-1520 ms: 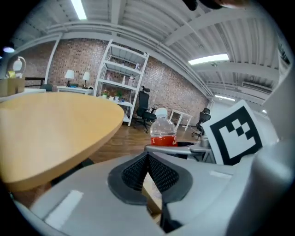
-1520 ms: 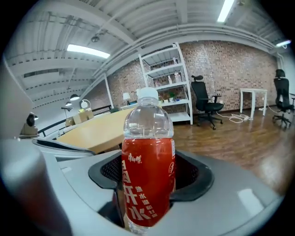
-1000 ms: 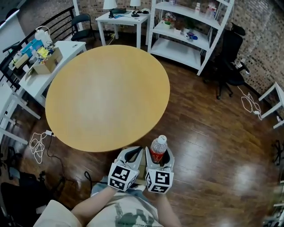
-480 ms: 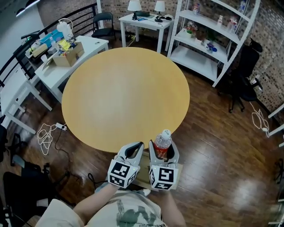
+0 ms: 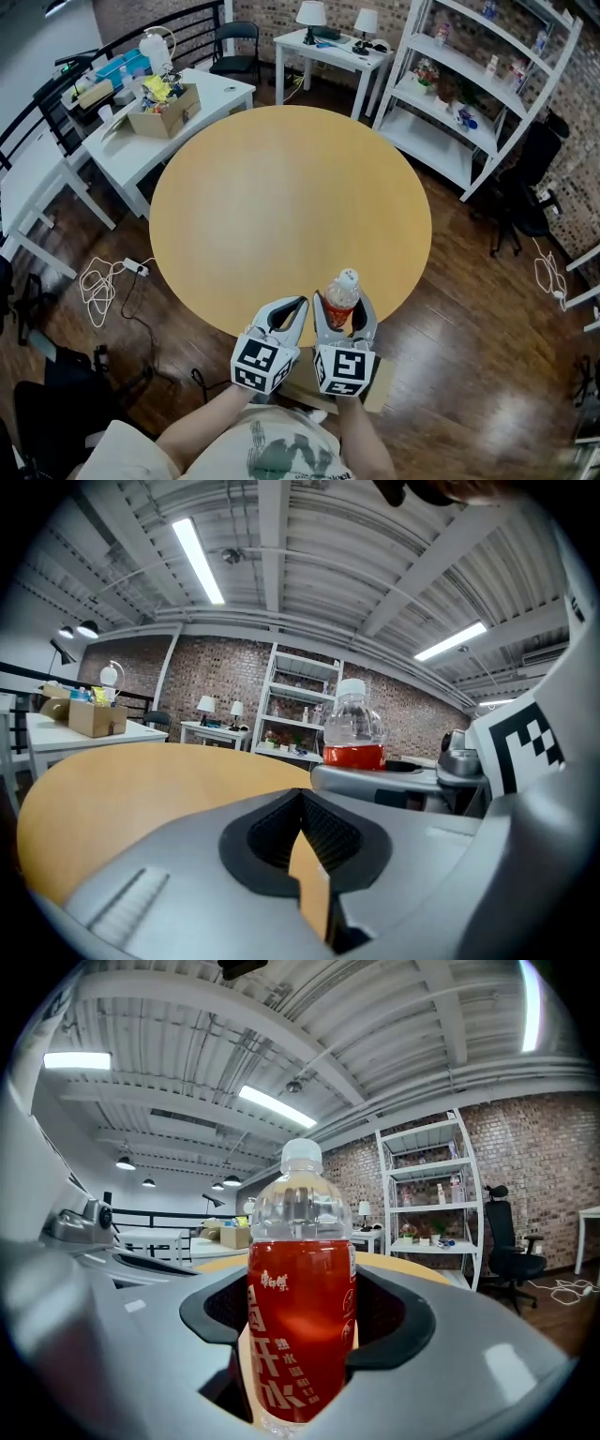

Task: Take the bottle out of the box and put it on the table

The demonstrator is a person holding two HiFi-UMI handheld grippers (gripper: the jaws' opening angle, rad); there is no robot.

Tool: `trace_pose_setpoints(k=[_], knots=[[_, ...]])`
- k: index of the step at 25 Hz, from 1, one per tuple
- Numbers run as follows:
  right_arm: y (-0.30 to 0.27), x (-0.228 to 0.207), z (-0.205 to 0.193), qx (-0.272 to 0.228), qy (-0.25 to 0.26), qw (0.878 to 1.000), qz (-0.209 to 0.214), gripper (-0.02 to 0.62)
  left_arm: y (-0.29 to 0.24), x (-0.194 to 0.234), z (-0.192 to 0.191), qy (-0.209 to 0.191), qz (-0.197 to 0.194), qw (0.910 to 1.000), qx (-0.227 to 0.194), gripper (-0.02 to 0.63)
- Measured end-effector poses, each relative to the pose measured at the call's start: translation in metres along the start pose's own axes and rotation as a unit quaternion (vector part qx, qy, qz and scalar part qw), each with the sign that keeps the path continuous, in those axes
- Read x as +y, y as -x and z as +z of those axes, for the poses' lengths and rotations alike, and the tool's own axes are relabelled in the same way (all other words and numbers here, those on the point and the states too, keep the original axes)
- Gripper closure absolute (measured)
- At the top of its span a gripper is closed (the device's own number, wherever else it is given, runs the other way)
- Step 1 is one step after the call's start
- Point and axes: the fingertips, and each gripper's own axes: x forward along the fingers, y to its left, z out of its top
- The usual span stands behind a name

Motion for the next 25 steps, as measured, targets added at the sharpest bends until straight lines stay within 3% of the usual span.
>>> trace_pose_setpoints(k=[9, 18, 25], knots=[[-0.084, 0.055, -0.006, -0.005, -0.004, 1.000, 0.009, 0.293, -0.005, 0.092, 0.011, 0.009, 0.010, 0.9999, 0.003, 0.606], [-0.150, 0.074, -0.023, -0.009, 0.005, 1.000, -0.006, 0.291, -0.023, 0.142, 0.010, 0.000, -0.008, 0.9997, 0.023, 0.606], [-0.168, 0.073, -0.037, -0.009, 0.002, 1.000, -0.023, 0.291, -0.032, 0.168, 0.002, 0.004, -0.004, 0.9992, 0.040, 0.606]])
